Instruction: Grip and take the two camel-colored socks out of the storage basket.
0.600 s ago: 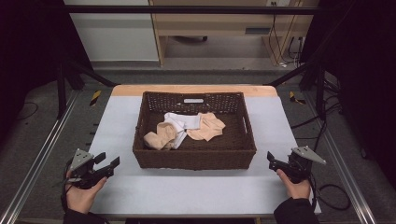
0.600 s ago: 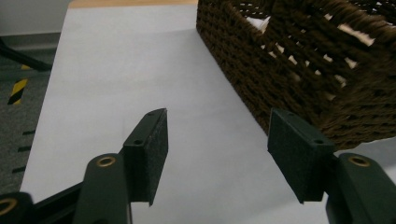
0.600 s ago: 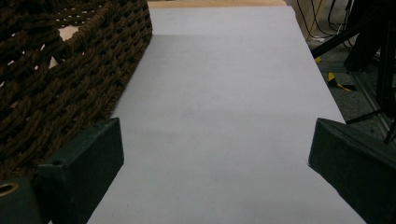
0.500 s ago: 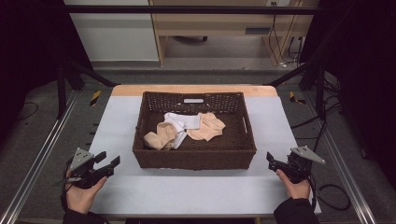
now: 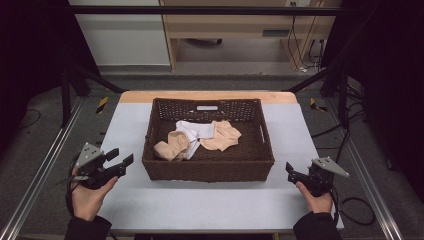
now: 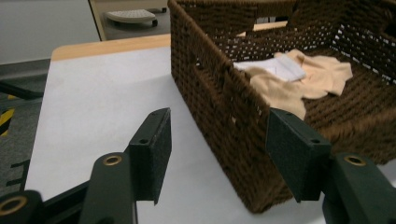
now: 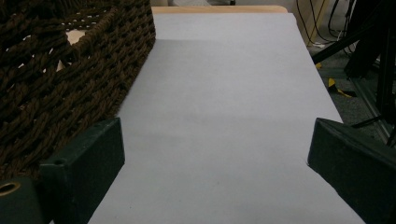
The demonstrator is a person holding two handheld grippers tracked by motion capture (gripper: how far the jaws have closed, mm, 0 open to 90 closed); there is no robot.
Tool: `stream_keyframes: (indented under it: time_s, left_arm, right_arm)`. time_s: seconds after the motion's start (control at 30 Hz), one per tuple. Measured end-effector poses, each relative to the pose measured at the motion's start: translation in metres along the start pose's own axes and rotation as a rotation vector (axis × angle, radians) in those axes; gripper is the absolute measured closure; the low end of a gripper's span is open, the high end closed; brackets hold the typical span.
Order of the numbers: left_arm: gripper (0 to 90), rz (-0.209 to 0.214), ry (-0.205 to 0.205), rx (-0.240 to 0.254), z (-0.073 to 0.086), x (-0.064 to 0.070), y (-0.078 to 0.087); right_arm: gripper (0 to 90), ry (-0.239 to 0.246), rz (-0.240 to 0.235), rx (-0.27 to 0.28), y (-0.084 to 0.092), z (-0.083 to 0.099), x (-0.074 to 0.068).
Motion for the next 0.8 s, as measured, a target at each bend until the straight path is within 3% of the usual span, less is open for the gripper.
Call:
stream_keyframes:
  time_s: [0.17, 0.57, 0.63, 0.8]
  left_arm:
    - [42.2, 0.002, -0.007, 0.042, -0.018, 0.009, -0.004]
    - [43.5, 0.048, -0.057, 0.067, -0.058, 0.038, -0.025]
    - [43.8, 0.057, -0.074, 0.074, -0.065, 0.048, -0.033]
    - [44.4, 0.079, -0.069, 0.065, -0.074, 0.06, -0.051]
  right_arm:
    - [4.1, 0.001, 0.007, 0.004, 0.001, 0.0, 0.0]
    - [4.3, 0.02, 0.025, 0.004, 0.0, 0.0, 0.0]
    - [4.3, 0.02, 0.025, 0.005, 0.0, 0.0, -0.001]
    - [4.4, 0.024, 0.029, 0.005, 0.0, 0.0, -0.001]
Point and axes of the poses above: each handheld gripper's, and its own axes: y roughly backward along the jaws, z roughly out of its underside, x roughly to its right, the point moved 1 cm from there along -y, roughly forward along the jaws, and after that the axes turned 4 degrees about -z, right-handed, at the moved point
